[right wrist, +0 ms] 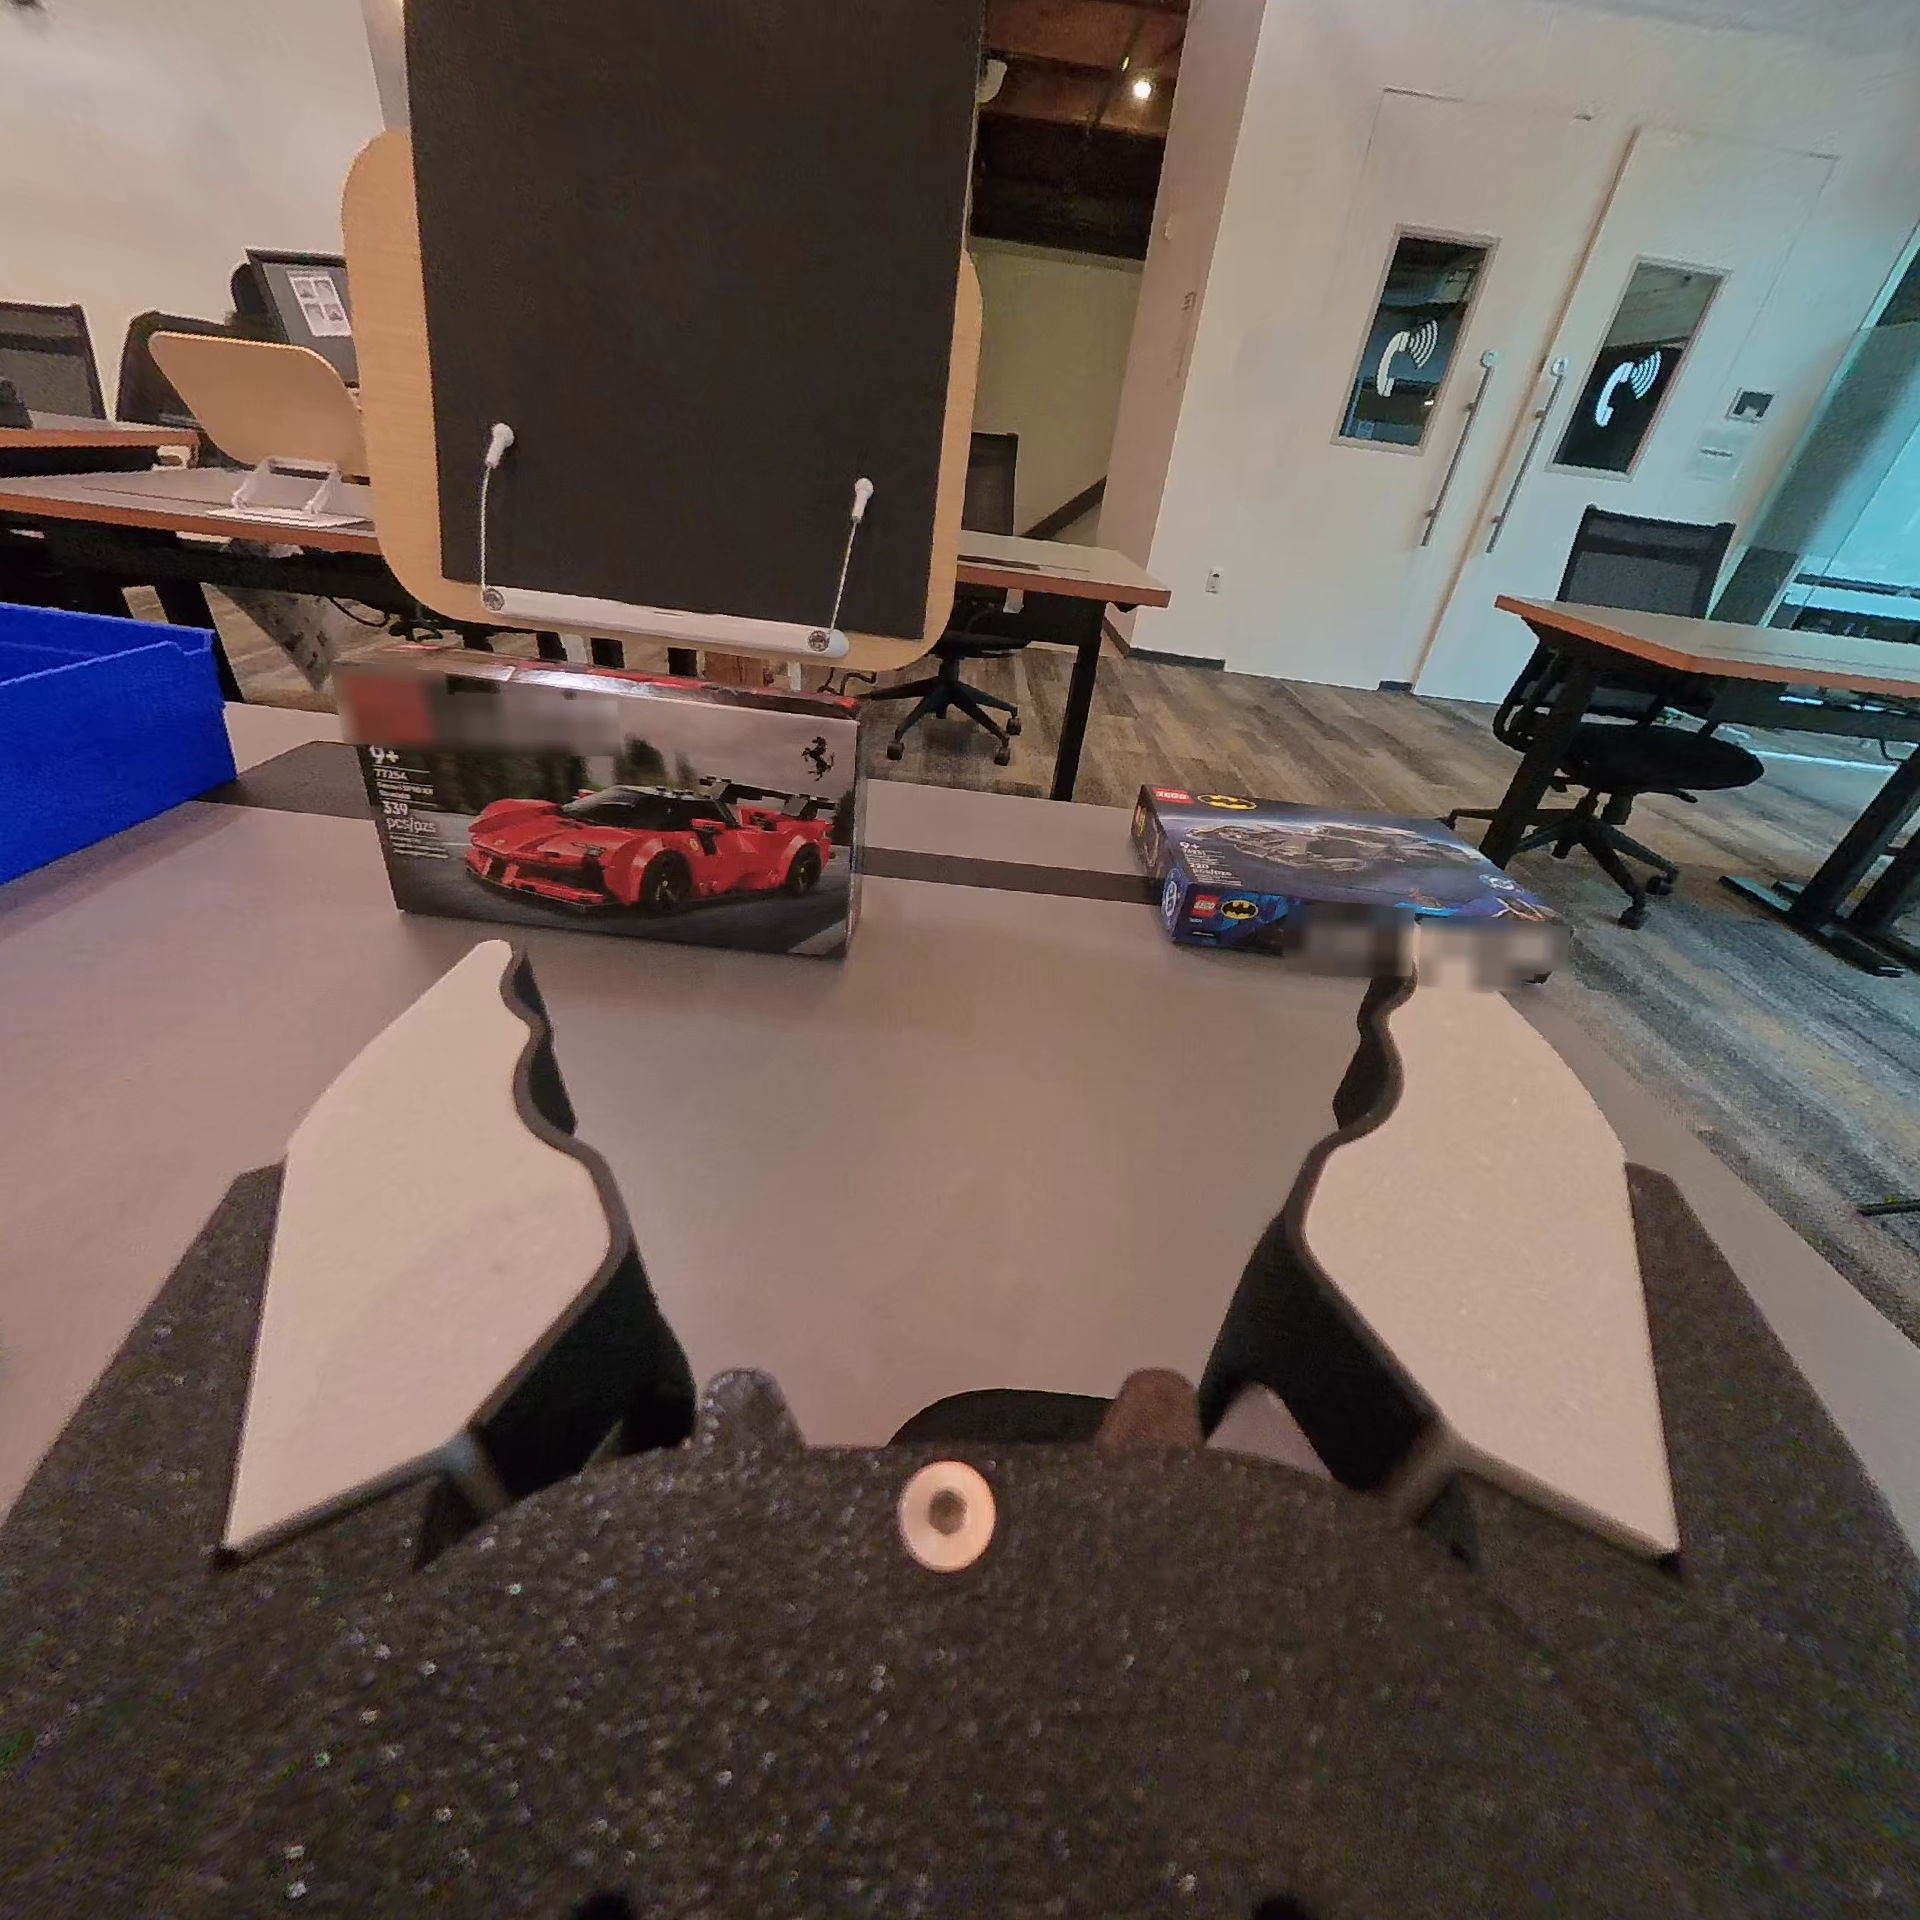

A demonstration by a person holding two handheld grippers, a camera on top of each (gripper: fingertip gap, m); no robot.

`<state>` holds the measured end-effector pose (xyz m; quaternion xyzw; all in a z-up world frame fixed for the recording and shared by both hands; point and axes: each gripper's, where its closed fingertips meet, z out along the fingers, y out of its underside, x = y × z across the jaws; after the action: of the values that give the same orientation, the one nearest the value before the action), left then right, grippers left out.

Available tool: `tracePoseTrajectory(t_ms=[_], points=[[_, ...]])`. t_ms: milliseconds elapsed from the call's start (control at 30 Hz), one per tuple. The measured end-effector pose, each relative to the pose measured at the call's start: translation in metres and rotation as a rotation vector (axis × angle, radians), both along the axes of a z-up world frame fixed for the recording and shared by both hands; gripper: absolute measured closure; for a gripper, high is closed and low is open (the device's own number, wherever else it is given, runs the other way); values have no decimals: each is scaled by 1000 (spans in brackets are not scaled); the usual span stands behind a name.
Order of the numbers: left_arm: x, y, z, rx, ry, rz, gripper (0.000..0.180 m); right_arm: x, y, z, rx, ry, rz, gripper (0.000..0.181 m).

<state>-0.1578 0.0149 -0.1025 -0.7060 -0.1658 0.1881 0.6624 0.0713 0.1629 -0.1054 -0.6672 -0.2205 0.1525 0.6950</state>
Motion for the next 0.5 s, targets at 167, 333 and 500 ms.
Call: tracePoseTrajectory(t_ms=[167, 333, 500], points=[[9, 1, 4, 16, 17, -30, 33, -2, -4, 3, 14, -13, 13, 37], [9, 8, 9, 29, 48, -27, 33, -9, -10, 8, 37, -35, 37, 35], [10, 10, 3, 6, 46, -36, 33, -13, -17, 10, 49, -31, 53, 36]])
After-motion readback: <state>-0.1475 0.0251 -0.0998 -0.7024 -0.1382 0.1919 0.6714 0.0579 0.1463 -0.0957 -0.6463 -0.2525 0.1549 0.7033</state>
